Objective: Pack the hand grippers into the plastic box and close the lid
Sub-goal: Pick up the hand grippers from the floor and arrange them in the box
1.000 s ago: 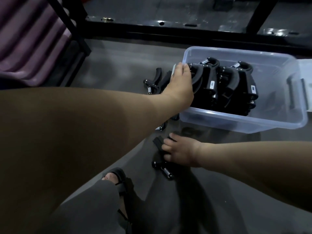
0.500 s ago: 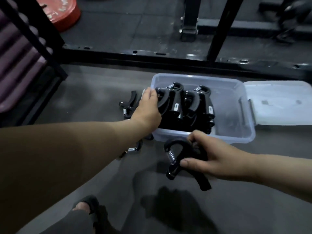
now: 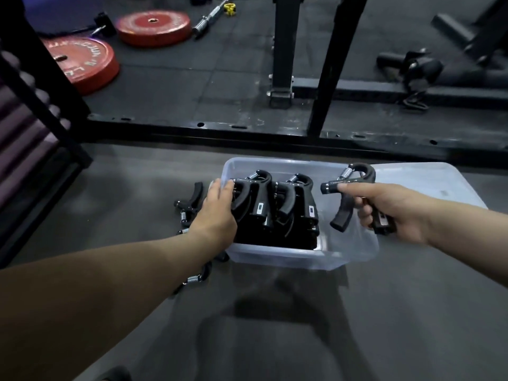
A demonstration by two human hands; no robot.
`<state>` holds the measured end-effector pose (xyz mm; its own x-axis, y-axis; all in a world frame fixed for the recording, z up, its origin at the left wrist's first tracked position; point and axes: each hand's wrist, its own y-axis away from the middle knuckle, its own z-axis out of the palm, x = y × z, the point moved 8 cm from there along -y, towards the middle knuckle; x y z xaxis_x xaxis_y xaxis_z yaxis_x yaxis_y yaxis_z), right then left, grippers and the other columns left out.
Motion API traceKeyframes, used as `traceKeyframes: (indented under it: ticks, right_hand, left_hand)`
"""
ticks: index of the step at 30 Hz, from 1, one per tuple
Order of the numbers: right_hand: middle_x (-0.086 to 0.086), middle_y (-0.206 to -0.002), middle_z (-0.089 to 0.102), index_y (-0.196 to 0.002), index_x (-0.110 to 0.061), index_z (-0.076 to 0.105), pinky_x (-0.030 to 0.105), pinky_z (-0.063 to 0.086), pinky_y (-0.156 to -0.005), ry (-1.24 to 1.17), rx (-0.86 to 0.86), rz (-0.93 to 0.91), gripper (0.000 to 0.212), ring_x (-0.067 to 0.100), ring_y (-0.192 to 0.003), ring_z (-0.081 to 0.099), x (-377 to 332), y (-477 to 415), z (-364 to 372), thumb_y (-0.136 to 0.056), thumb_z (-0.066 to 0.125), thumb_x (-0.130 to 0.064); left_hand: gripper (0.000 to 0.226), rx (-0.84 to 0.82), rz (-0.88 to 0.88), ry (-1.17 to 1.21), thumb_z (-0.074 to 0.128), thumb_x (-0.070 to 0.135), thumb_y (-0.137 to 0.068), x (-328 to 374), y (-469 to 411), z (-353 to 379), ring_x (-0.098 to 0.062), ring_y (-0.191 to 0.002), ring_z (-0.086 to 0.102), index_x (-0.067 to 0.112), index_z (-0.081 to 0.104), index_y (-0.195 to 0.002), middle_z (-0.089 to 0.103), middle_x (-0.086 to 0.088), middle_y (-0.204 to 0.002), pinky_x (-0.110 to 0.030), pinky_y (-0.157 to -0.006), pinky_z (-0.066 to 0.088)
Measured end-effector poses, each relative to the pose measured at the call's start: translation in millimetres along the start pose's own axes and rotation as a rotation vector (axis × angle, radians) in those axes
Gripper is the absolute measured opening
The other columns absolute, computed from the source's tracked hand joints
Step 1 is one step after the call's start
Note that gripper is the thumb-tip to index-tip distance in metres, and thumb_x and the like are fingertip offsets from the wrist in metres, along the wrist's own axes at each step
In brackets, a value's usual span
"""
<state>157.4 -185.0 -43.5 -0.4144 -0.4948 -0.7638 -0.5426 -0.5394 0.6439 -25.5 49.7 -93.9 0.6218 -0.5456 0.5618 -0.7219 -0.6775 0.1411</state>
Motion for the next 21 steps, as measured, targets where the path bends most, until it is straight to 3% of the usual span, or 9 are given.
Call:
traceKeyframes:
  ticks: [2, 4, 7, 11, 14, 16, 18, 20, 21]
  right_hand:
    - [-0.001, -0.062, 0.047, -0.072, -0.018, 0.051, 0.018, 0.037, -0.038, 0.059, 0.019, 0.026, 0.020, 0.009, -0.044, 0.042, 3.0, -8.8, -4.0, -0.085, 0.065, -0.025]
    - [0.005, -0.073, 0.064, -0.081, -0.014, 0.055, 0.020, 0.044, -0.044, 0.017, -0.030, 0.055, 0.008, 0.011, -0.048, 0.051, 3.5, -14.3, 0.3, -0.086, 0.053, -0.020]
    - [0.012, -0.104, 0.074, -0.111, -0.015, 0.056, 0.025, 0.047, -0.057, 0.036, -0.055, 0.086, 0.028, 0.013, -0.058, 0.058, 2.5, -20.2, 1.9, -0.085, 0.046, -0.021]
    - [0.014, -0.104, 0.074, -0.105, -0.016, 0.056, 0.021, 0.044, -0.048, 0.130, -0.051, 0.063, 0.024, 0.015, -0.062, 0.066, -6.4, -20.5, 3.4, -0.087, 0.042, -0.025]
    - [0.016, -0.098, 0.071, -0.104, -0.007, 0.062, 0.037, 0.057, -0.074, 0.043, -0.070, 0.046, 0.030, 0.028, -0.088, 0.072, -5.7, -23.3, 5.3, -0.088, 0.044, -0.025]
    - [0.015, -0.087, 0.066, -0.089, -0.008, 0.062, 0.052, 0.053, -0.088, -0.041, -0.076, 0.064, 0.025, 0.037, -0.098, 0.070, -1.5, -26.1, 6.5, -0.090, 0.045, -0.028]
    - [0.013, -0.081, 0.061, -0.078, -0.015, 0.057, 0.058, 0.049, -0.092, -0.069, -0.055, 0.094, 0.028, 0.036, -0.091, 0.070, 3.6, -30.6, 3.9, -0.092, 0.047, -0.037]
    - [0.012, -0.082, 0.058, -0.079, -0.019, 0.055, 0.050, 0.049, -0.093, -0.019, -0.042, 0.115, 0.030, 0.031, -0.079, 0.064, 9.2, -33.9, 1.9, -0.092, 0.044, -0.043]
    - [0.012, -0.081, 0.057, -0.083, -0.019, 0.054, 0.043, 0.050, -0.087, 0.009, -0.037, 0.121, 0.029, 0.029, -0.073, 0.061, 12.1, -35.6, 1.0, -0.092, 0.042, -0.044]
  left_hand:
    - [0.071, -0.002, -0.007, -0.006, 0.034, 0.004, -0.084, -3.4, -1.8, 2.0, -0.021, -0.149, 0.009, 0.023, 0.022, -0.152, 0.000, 0.000, -0.162, -0.039, -0.119, 0.017]
    - [0.068, 0.004, 0.007, -0.002, 0.031, 0.011, -0.079, -6.2, -5.4, 3.0, -0.023, -0.146, 0.017, 0.026, 0.033, -0.145, 0.008, 0.004, -0.160, -0.044, -0.117, 0.025]
    - [0.067, 0.006, 0.038, 0.013, 0.030, 0.014, -0.072, -5.6, -6.2, 3.1, -0.024, -0.140, 0.029, 0.030, 0.042, -0.135, 0.016, 0.006, -0.156, -0.047, -0.111, 0.034]
    - [0.062, 0.004, 0.014, -0.001, 0.036, 0.004, -0.080, -3.6, -3.0, 1.6, -0.023, -0.143, 0.023, 0.025, 0.040, -0.139, 0.008, 0.006, -0.159, -0.045, -0.114, 0.029]
    - [0.061, 0.003, 0.019, 0.020, 0.034, 0.007, -0.080, -2.9, -2.7, 1.4, -0.024, -0.143, 0.023, 0.025, 0.040, -0.138, 0.010, 0.006, -0.159, -0.046, -0.113, 0.031]
    - [0.060, 0.005, 0.017, 0.031, 0.034, 0.005, -0.081, -3.7, -3.0, 1.5, -0.024, -0.143, 0.024, 0.023, 0.041, -0.138, 0.010, 0.005, -0.160, -0.046, -0.113, 0.031]
    - [0.060, 0.007, 0.011, 0.031, 0.034, 0.005, -0.083, -4.9, -3.2, 1.4, -0.024, -0.144, 0.022, 0.022, 0.039, -0.140, 0.009, 0.003, -0.160, -0.046, -0.114, 0.028]
    - [0.060, 0.003, 0.017, 0.034, 0.034, 0.005, -0.085, -4.8, -3.4, 2.2, -0.024, -0.145, 0.021, 0.020, 0.038, -0.142, 0.009, 0.002, -0.161, -0.045, -0.115, 0.027]
    - [0.059, 0.002, 0.020, 0.036, 0.034, 0.005, -0.085, -4.4, -3.5, 2.5, -0.024, -0.145, 0.021, 0.020, 0.038, -0.142, 0.009, 0.001, -0.161, -0.045, -0.115, 0.028]
